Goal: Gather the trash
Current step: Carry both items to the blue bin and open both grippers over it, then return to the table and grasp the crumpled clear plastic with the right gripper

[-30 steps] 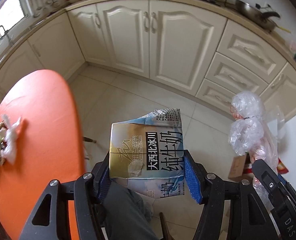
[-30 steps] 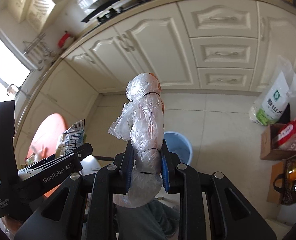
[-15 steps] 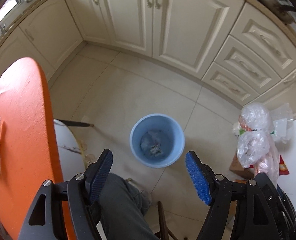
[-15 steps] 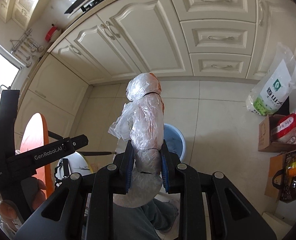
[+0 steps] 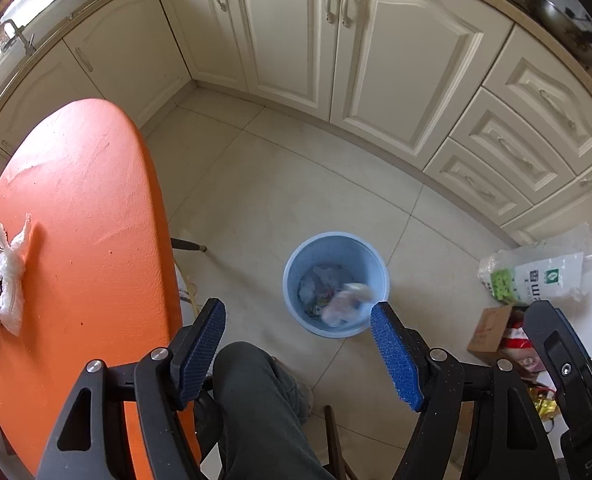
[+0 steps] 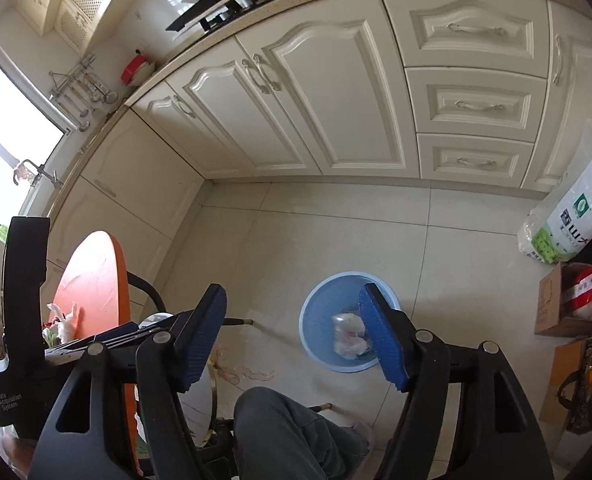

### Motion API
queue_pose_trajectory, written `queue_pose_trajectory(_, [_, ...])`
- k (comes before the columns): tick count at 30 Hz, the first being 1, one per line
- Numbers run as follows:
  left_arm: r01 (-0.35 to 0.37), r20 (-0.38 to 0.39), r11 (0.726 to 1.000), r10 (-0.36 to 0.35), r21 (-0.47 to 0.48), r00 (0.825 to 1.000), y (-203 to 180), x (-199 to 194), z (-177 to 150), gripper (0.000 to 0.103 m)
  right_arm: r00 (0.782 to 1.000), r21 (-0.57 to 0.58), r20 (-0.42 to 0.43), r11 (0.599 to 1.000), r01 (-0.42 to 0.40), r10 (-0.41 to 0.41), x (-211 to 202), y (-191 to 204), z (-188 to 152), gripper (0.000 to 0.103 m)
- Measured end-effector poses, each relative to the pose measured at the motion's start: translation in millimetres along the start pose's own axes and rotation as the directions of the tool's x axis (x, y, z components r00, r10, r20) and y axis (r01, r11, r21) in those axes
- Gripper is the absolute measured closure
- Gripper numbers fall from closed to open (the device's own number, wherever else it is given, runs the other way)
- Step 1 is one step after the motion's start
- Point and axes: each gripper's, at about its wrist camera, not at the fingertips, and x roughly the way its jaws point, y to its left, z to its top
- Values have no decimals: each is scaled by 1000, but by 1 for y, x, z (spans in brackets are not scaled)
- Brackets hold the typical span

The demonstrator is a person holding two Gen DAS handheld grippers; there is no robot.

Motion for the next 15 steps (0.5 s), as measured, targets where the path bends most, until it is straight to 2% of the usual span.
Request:
queue_pose_trajectory(8, [29,17,999,-30,30,999,9,-21,-16,32,999,18,-2,999,50,-50,-15,-5,-10,33])
queue_pose_trajectory(15, [41,50,998,-43,40,998,14,-42,-38,32,998,2,33,999,53,-53,-39,3,-19,32])
